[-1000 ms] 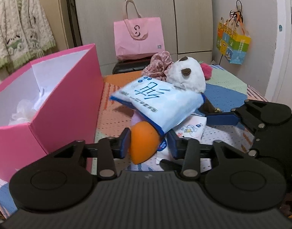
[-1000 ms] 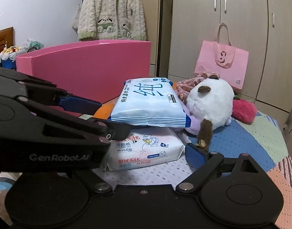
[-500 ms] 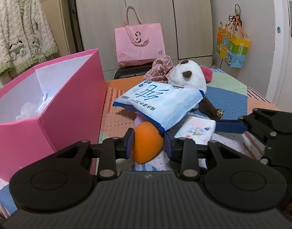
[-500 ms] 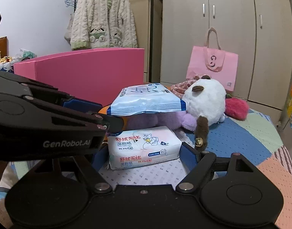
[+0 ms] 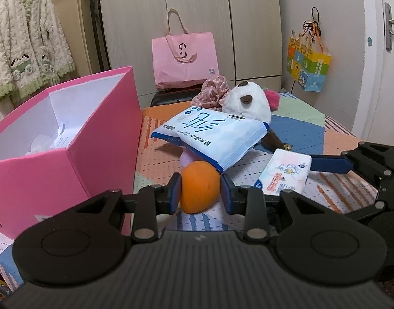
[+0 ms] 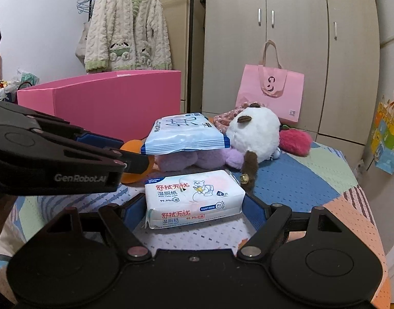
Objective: Organize soft objects
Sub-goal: 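Lift and carry the orange sponge and wet-wipes pack over the pink box with both tools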
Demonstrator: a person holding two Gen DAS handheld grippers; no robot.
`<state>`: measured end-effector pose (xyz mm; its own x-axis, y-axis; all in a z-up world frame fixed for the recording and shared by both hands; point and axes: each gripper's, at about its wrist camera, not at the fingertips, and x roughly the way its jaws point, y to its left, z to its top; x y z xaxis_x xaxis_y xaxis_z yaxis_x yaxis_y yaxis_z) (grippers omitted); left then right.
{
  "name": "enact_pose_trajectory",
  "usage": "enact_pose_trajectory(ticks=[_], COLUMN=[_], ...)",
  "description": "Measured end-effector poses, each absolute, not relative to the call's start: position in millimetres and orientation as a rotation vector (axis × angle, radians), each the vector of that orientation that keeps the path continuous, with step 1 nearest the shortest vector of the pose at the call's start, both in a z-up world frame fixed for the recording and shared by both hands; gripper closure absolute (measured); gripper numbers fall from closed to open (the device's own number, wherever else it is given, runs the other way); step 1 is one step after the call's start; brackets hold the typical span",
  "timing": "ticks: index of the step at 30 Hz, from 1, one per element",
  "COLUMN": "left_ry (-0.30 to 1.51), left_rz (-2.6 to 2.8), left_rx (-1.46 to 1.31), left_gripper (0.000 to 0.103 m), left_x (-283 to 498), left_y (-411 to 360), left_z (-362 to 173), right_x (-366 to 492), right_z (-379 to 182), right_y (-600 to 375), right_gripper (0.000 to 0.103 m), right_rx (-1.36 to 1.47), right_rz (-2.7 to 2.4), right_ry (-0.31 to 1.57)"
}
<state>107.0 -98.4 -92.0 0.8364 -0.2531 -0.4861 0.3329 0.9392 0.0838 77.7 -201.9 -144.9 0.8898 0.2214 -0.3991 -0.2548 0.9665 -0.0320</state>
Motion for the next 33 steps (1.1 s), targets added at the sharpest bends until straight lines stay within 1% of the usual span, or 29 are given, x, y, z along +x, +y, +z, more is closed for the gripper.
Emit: enact_pose_trajectory(ticks=[3,9,12,16,19,21,24,33], left_ry=[0.499,0.487,0.473,0.505,0.524,0.525,0.513,0.551], left_rz=[-0.329,-0.343,-0.332,-0.354,-0.376,-0.388,-0.388,-0.426], left_rx=[0.177,0.232,0.281,0.276,0.274,0.272,0.282,0.228], left_gripper=[0.072,0.067,0.062,0.056,0.056,0.061,0.063,0.063], left_x=[105.3,105.3,107.2,115.7,120.9,120.1,116.6,108.0], left_y=[-99.9,-107.1,-113.3,-113.1,-113.6,-114.2,-114.4,-97.7], left_z=[-91.6,-94.3,-96.5,-99.1,-102.7,-104.8,-105.5,-94.4], right_x=[74.2,74.3,76.0,77.9,78.0,77.5,77.2,68.8], right_z=[-143.4,-144.8,-145.7,-148.5,-150.1,-150.9,-151.4,-150.0], right_y=[-205.3,-210.2,-210.7,-213.0,-217.1,-219.0,-219.4,-219.6], right_gripper=[0.019,0.019,0.019,0.019,0.019,0.019,0.019,0.019], right_rx=[-0.073,-0.066,-0.065,-0.071,-0.058,-0.056,-0.058,-0.050], right_rz=[0.249,0.235,0.224,0.210,0.208,0.204,0.200,0.213], right_ry=[0.403,0.409,0.415,0.429,0.434,0.434,0.433,0.433])
